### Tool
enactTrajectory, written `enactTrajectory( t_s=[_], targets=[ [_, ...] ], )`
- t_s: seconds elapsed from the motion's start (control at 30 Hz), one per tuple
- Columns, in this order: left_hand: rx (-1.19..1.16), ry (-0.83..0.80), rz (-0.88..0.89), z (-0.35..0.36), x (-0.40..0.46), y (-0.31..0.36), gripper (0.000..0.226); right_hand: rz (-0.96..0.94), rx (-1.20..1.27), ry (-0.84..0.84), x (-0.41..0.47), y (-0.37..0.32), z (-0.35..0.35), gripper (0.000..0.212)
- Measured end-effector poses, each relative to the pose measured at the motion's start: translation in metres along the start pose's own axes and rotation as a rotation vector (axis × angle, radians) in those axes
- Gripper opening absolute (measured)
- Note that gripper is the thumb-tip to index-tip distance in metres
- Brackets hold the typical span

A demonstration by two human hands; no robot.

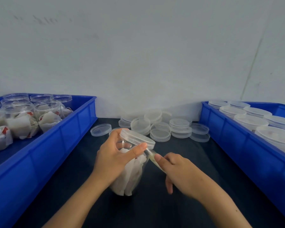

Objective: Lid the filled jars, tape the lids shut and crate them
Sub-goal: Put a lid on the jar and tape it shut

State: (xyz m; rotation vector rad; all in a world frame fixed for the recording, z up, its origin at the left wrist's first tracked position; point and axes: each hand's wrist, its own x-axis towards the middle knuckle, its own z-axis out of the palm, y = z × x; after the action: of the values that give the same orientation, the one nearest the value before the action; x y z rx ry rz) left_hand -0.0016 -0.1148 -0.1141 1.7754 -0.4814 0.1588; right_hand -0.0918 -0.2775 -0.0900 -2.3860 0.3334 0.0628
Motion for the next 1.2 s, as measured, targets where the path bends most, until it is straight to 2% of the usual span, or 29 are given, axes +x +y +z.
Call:
enactTrajectory(
  t_s=[0.1,0.23,0.37,0.87,0.97,1.1,1.17,1.2],
  targets=[
    [-0.028,-0.022,-0.003,-0.001,0.000,0.001,0.074,-0.023,0.022,0.021,0.003,0.003,-0.001,0.057],
    [-0.072,-0.051,-0.011,-0.004,0.001,0.002,0.073,-0.110,0.008,0.165,0.005,0.002,0.002,0.045],
    [-0.140,-0.062,-0.021,-0.006,-0.002,0.004,0.061,-0.193,-0.129,0.266,0.004,0.000,0.008,0.041],
    [-0.243,-0.104,-0.030,-0.006,-0.002,0.000,0.077,-0.058,-0.100,0.254,0.012,0.006,0.002,0.055],
    [-0.219,-0.140,-0.007,-0.008,-0.003,-0.002,0.076,-0.085,-0.108,0.246,0.010,0.005,0.002,0.055],
    [-0.107,-0.226,0.059,-0.012,-0.009,0.001,0.051,-0.134,-0.160,0.289,0.007,0.003,0.007,0.055],
    [0.042,-0.129,0.116,-0.007,-0.014,0.002,0.047,-0.159,-0.176,0.324,0.006,0.002,0.012,0.055],
    [0.133,-0.055,0.148,-0.005,-0.017,0.002,0.056,-0.169,-0.177,0.336,0.005,0.001,0.015,0.055]
  ],
)
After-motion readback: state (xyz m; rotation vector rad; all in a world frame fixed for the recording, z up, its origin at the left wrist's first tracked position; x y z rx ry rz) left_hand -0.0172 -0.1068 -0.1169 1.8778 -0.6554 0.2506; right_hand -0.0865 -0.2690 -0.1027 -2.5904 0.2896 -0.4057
